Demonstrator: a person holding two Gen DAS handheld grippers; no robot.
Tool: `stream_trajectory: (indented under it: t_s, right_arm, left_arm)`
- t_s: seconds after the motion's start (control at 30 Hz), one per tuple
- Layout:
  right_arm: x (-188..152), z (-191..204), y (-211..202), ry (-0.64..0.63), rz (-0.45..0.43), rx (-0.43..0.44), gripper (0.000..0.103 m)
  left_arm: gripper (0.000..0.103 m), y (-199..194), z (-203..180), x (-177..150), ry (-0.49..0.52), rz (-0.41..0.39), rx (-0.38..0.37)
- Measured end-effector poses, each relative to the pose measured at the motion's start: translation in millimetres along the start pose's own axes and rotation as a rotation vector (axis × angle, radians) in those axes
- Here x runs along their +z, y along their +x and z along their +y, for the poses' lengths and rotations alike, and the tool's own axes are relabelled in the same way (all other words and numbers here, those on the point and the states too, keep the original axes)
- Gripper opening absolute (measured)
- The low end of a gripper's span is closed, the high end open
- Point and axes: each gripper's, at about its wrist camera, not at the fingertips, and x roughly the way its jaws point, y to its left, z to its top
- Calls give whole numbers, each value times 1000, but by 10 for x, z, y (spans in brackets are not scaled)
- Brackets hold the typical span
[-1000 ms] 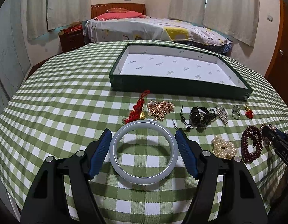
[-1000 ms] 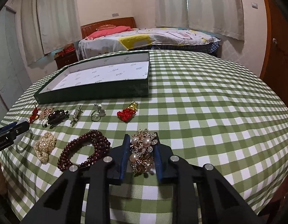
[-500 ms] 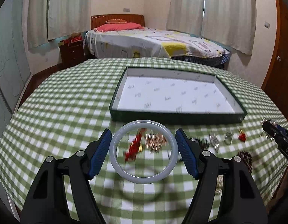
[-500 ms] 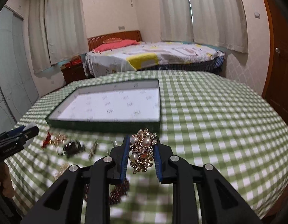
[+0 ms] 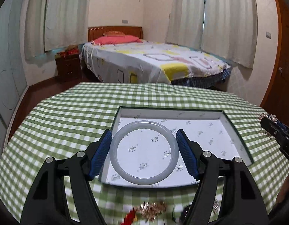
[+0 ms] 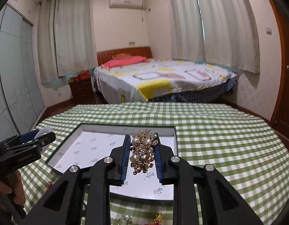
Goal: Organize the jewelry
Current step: 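Carry bangle and brooch into the green tray and open both tools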
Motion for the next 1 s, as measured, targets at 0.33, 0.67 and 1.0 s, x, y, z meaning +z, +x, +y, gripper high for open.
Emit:
stream_trajectory:
  t_s: [0.33, 0.67, 1.0]
  right_arm:
    - [-315, -112, 655, 17, 215, 17, 25]
    - [-424, -221, 882, 12, 324, 0, 25]
    - [-425, -270, 884, 29, 327, 8, 29]
  left_arm:
    - [69, 832, 87, -198, -2, 204, -9]
    - [69, 1035, 79, -339, 12, 274, -1]
    - [70, 1044, 52, -339, 21, 275, 0]
